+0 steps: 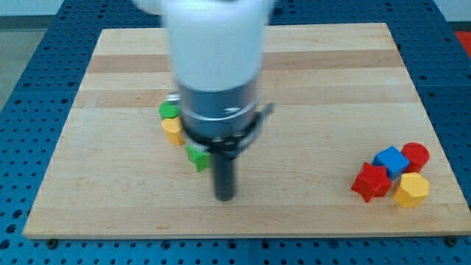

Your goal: Move the green star to the left of the red star

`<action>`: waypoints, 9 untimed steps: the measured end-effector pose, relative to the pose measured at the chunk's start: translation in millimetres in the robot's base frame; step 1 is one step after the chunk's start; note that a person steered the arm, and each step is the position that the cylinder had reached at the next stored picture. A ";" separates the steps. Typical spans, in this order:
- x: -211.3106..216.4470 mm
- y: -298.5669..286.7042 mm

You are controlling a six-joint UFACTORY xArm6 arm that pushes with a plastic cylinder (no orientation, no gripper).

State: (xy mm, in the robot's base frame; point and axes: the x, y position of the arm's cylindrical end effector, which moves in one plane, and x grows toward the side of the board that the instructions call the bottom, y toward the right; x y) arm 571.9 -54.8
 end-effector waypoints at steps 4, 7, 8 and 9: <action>-60.5 -40.8; -77.0 29.0; -86.9 43.1; -86.9 68.0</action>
State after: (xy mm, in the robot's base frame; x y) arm 485.0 13.2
